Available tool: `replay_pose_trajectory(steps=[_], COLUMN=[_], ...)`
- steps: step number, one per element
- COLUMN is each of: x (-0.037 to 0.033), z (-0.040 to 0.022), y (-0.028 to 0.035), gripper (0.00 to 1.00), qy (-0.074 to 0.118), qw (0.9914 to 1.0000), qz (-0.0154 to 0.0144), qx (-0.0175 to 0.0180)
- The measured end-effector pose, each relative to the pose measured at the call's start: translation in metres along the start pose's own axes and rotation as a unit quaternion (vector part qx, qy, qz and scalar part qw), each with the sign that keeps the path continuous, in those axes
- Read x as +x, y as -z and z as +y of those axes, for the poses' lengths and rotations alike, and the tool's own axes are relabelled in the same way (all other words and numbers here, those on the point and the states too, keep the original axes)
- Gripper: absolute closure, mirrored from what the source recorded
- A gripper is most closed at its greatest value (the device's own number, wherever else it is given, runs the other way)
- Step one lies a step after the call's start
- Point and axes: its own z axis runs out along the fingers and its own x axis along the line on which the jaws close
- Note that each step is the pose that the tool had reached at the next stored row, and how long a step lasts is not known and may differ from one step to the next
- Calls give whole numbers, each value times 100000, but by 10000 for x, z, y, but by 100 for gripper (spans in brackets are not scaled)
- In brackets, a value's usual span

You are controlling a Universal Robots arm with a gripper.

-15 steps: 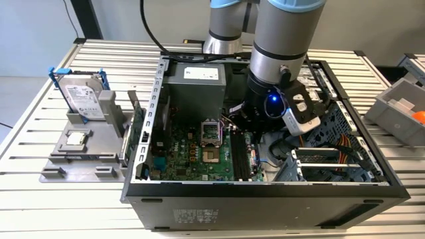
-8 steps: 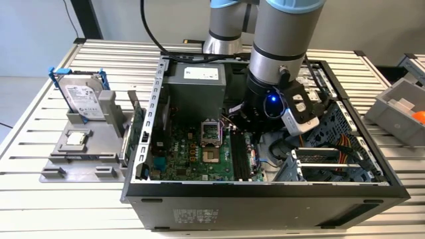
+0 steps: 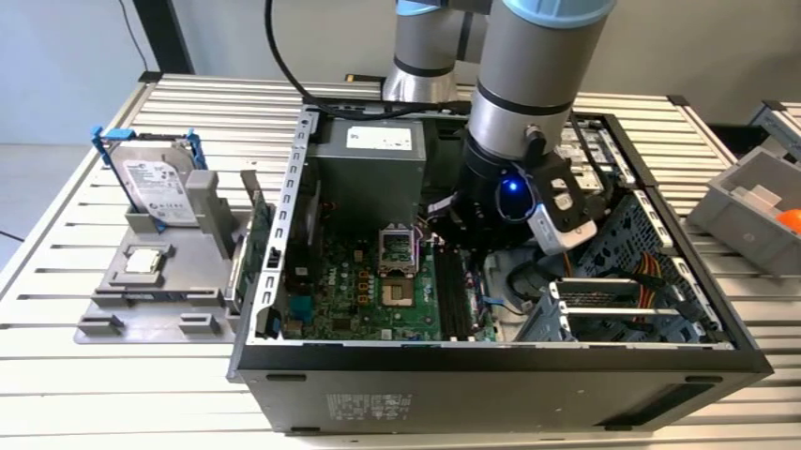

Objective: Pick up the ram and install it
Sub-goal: 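Insert the ram into the slot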

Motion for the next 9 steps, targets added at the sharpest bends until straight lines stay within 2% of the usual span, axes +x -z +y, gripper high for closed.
replay_pose_trajectory(steps=[3,7,9], x=[2,-1,-10], z=[23,39,41], y=[-32,-47,-77], gripper=[100,100,100], qy=[1077,1054,227], qw=[99994,99994,100000], qz=[-40,-44,-10], qx=[-11,-30,-3])
